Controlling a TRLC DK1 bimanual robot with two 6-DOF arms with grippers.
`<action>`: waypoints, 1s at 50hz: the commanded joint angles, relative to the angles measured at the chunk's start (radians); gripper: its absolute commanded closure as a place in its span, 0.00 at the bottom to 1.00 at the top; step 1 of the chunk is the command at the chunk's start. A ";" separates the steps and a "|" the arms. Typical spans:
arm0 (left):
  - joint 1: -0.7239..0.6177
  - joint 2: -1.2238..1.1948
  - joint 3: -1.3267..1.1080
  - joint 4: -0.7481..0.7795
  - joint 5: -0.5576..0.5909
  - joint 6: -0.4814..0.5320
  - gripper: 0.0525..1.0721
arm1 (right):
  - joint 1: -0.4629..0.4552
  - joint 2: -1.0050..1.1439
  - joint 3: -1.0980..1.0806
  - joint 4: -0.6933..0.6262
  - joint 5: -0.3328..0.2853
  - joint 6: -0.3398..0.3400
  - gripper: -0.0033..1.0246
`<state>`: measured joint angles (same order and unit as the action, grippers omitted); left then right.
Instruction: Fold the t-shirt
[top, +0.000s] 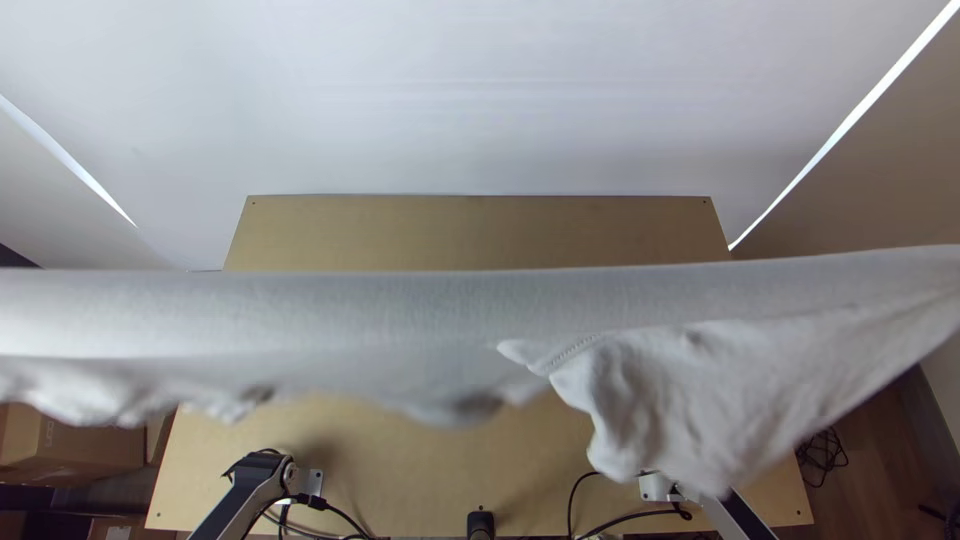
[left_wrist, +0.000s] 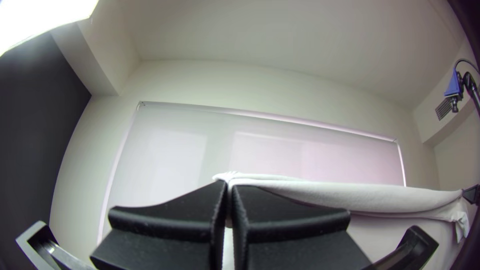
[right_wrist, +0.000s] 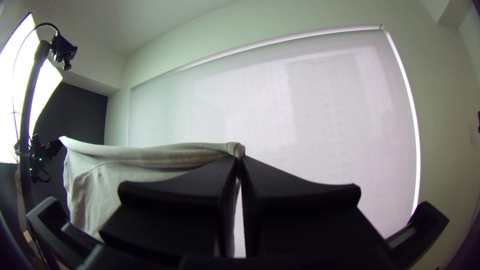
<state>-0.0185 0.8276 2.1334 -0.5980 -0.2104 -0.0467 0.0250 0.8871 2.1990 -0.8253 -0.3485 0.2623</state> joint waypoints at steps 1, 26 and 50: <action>0.003 -0.001 -0.026 -0.034 -0.034 -0.050 0.98 | -0.007 0.013 -0.016 -0.003 0.040 0.032 0.98; -0.017 -0.332 -0.980 -0.109 0.169 -0.239 0.98 | 0.079 -0.086 -0.864 0.061 0.013 0.074 0.98; -0.035 -0.051 -1.369 0.247 0.198 -0.177 0.98 | 0.104 0.154 -1.369 0.476 0.013 0.101 0.98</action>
<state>-0.0475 0.6815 0.7994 -0.4244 -0.0101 -0.2352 0.1242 0.9489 0.8505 -0.4015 -0.3435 0.3412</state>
